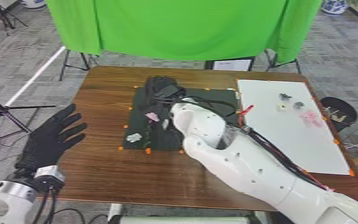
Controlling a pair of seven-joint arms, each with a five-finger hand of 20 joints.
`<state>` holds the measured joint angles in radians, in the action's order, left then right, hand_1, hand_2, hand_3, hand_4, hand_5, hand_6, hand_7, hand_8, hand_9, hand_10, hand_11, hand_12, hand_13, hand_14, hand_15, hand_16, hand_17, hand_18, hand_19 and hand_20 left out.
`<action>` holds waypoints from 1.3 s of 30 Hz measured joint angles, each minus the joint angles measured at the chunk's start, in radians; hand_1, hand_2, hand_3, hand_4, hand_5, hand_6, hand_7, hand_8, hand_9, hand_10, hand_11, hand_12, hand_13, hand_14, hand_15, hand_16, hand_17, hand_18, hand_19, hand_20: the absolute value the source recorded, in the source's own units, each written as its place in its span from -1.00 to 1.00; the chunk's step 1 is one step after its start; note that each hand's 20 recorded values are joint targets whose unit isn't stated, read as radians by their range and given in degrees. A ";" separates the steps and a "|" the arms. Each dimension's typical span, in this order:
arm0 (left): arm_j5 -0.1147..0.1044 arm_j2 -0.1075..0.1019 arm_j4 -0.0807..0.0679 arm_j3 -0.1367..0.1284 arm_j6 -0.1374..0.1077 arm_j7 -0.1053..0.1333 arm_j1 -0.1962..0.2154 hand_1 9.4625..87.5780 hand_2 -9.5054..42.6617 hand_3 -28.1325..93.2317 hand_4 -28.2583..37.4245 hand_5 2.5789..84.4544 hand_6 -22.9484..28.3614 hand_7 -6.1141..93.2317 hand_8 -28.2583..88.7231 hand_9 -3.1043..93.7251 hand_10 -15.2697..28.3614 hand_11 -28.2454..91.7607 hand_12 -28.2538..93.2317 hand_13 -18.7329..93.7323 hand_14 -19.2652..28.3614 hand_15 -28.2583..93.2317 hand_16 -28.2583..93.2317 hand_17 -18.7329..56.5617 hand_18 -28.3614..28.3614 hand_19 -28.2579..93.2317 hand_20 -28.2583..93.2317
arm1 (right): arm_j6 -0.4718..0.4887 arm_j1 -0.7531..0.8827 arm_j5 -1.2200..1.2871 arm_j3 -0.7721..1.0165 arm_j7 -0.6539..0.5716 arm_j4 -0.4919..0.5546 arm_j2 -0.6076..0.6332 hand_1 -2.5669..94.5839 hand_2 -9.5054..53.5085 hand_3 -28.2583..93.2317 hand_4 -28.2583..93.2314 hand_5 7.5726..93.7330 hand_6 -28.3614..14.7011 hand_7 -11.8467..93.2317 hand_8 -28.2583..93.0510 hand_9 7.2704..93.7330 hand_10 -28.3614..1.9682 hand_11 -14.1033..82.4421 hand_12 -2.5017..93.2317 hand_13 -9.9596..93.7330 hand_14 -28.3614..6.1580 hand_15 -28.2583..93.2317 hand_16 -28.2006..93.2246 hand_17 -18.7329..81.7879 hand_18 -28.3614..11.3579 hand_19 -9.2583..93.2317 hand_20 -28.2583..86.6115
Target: Arrange flowers
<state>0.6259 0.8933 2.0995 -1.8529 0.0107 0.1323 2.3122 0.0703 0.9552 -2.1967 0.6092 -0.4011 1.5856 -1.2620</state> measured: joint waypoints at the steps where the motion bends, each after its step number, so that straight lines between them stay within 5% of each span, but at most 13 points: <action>1: 0.000 0.002 0.000 -0.003 0.000 0.000 0.003 -0.66 -0.74 0.63 -1.00 -0.47 0.03 -0.55 -0.69 -0.50 0.19 -0.30 -0.24 -0.40 0.44 -0.10 -0.51 -0.81 0.66 0.00 -0.38 | 0.015 0.003 0.041 0.021 -0.006 0.039 0.014 -0.40 -1.00 0.86 -1.00 0.16 0.35 -0.01 -0.84 0.35 0.21 0.24 -0.26 0.38 0.21 0.70 0.00 -0.12 -0.49 0.69 0.29; 7: 0.000 0.013 0.003 -0.015 0.000 -0.002 0.021 -0.66 -0.74 0.63 -1.00 -0.47 0.03 -0.55 -0.69 -0.50 0.19 -0.30 -0.24 -0.40 0.44 -0.10 -0.51 -0.81 0.66 0.00 -0.38 | 0.032 0.008 0.114 0.133 -0.012 0.208 0.150 -0.41 -1.00 0.90 -1.00 -0.11 0.23 -0.02 -0.83 0.02 0.15 0.16 -0.35 0.18 0.11 0.65 -0.10 -0.16 -0.52 0.69 0.28; 14: 0.000 0.019 0.006 -0.028 0.002 -0.002 0.038 -0.66 -0.74 0.63 -1.00 -0.47 0.03 -0.55 -0.69 -0.50 0.19 -0.30 -0.24 -0.40 0.44 -0.11 -0.51 -0.81 0.66 0.00 -0.38 | 0.043 0.116 0.108 0.327 -0.074 0.273 0.385 -0.43 -1.00 0.96 -1.00 -0.55 0.00 -0.13 -0.80 -0.45 -0.10 -0.11 -0.43 -0.01 -0.02 0.72 -0.21 -0.23 -0.54 0.70 0.29; 25: 0.000 0.024 0.005 -0.030 0.006 -0.005 0.040 -0.66 -0.74 0.62 -1.00 -0.47 0.03 -0.56 -0.69 -0.50 0.19 -0.30 -0.24 -0.40 0.44 -0.10 -0.51 -0.81 0.66 0.00 -0.38 | 0.104 0.499 0.035 0.672 -0.272 0.260 0.654 -0.50 -1.00 0.90 -1.00 -0.62 -0.09 -0.31 -0.72 -0.47 -0.24 -0.41 -0.49 -0.03 -0.02 0.67 -0.26 -0.26 -0.57 0.66 0.31; 33: 0.000 0.029 0.007 -0.032 0.006 -0.005 0.047 -0.66 -0.74 0.62 -1.00 -0.47 0.03 -0.55 -0.69 -0.50 0.19 -0.30 -0.24 -0.40 0.44 -0.11 -0.51 -0.81 0.66 0.00 -0.38 | 0.132 0.532 0.064 0.659 -0.270 0.143 0.658 -0.51 -1.00 0.90 -1.00 -0.45 -0.31 -0.42 -0.70 -0.38 -0.21 -0.40 -0.52 0.04 0.03 0.66 -0.24 -0.25 -0.61 0.66 0.32; 39: 0.000 0.029 0.016 -0.065 0.007 -0.008 0.066 -0.66 -0.74 0.62 -1.00 -0.47 0.03 -0.55 -0.69 -0.50 0.19 -0.31 -0.24 -0.40 0.44 -0.11 -0.51 -0.81 0.66 0.00 -0.38 | 0.184 0.502 0.062 0.597 -0.273 0.116 0.663 -0.50 -1.00 0.91 -1.00 -0.39 -0.33 -0.44 -0.69 -0.29 -0.22 -0.37 -0.53 0.12 0.12 0.64 -0.22 -0.21 -0.60 0.69 0.32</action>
<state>0.6264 0.9226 2.1158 -1.9181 0.0173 0.1244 2.3780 0.2541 1.4576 -2.1348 1.2064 -0.6743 1.7016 -0.5989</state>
